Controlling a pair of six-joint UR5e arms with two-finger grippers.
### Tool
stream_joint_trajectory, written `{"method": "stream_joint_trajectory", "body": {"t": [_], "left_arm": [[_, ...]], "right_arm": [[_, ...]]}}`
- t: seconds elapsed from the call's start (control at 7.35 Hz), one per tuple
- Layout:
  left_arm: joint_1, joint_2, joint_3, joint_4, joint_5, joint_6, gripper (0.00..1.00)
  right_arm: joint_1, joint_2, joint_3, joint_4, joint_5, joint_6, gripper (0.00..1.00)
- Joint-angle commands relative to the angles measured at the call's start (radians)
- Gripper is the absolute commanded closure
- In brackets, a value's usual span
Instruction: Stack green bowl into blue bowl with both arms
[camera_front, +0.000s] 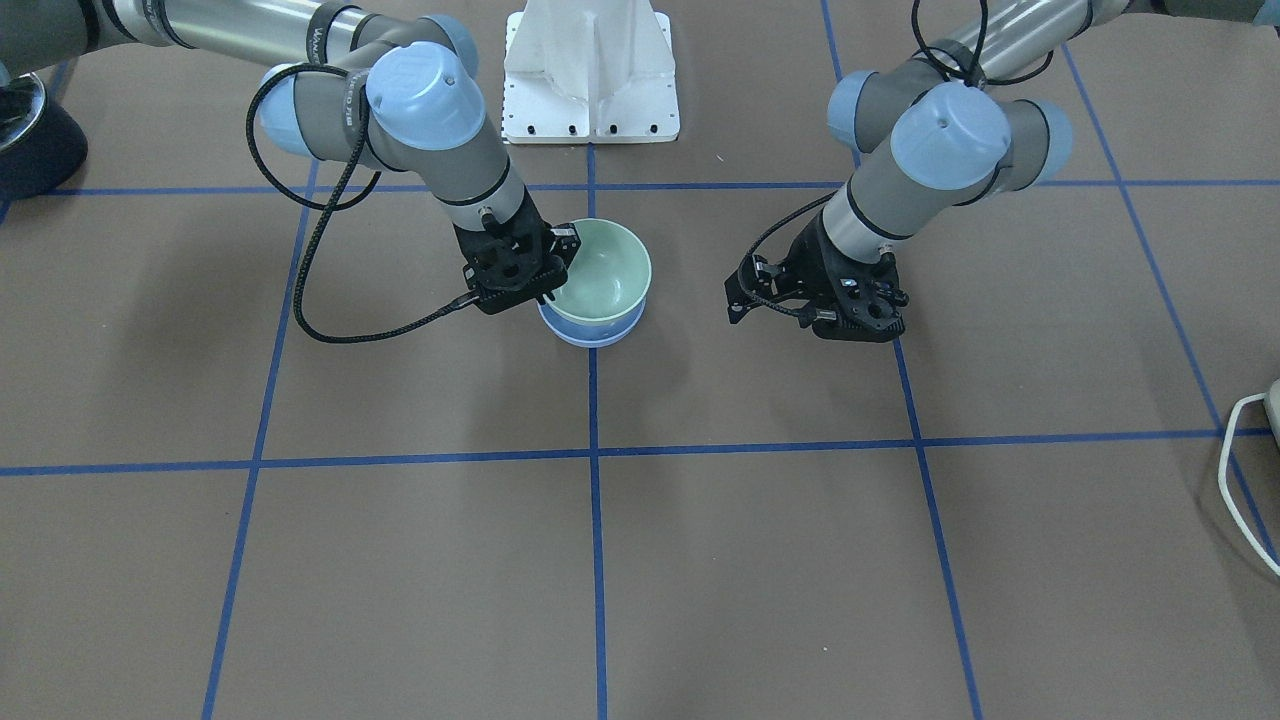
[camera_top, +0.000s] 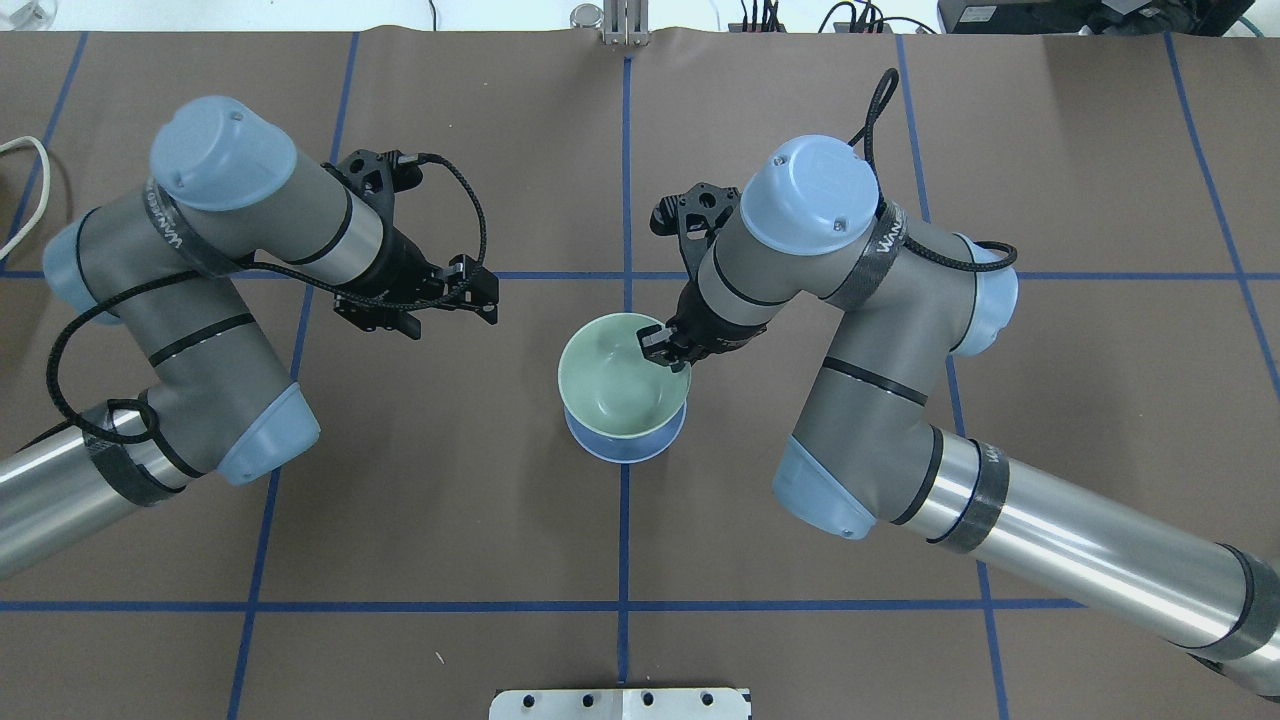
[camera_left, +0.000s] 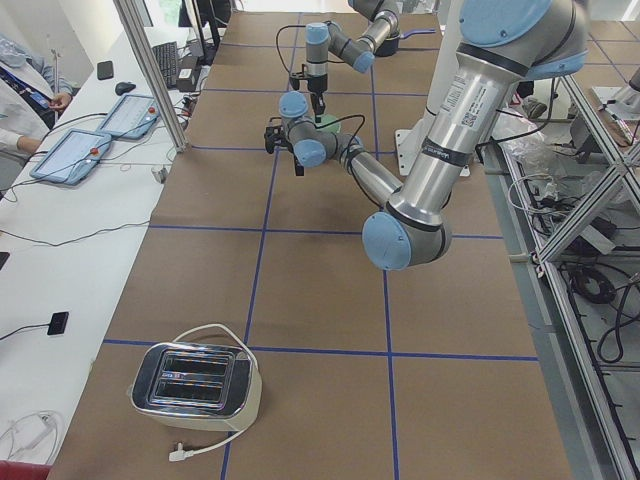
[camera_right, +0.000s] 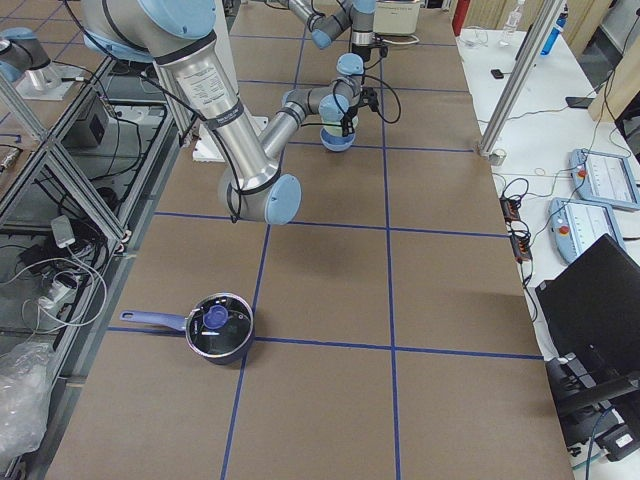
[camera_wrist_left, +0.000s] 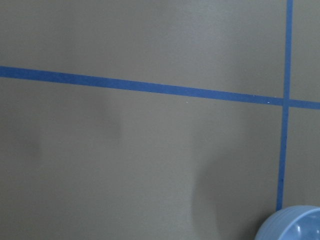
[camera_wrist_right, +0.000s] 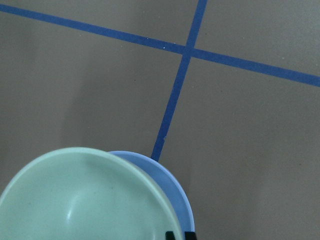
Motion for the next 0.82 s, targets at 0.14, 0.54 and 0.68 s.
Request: {"method": "stream_joint_trajectory", "body": {"t": [0.14,0.54,0.68], "left_arm": [[-0.002,0.007,0.001,0.000,0.001,0.005,0.04],[-0.001,0.013,0.001,0.000,0.006,0.005,0.04],[-0.001,0.014,0.001,-0.001,0.006,0.005,0.04]], "right_arm": [[-0.008,0.001,-0.015,0.001,-0.018,-0.008,0.84],[-0.023,0.001,-0.024,0.001,-0.036,-0.005,0.84],[-0.028,0.003,-0.026,0.001,-0.040,0.002,0.84]]}}
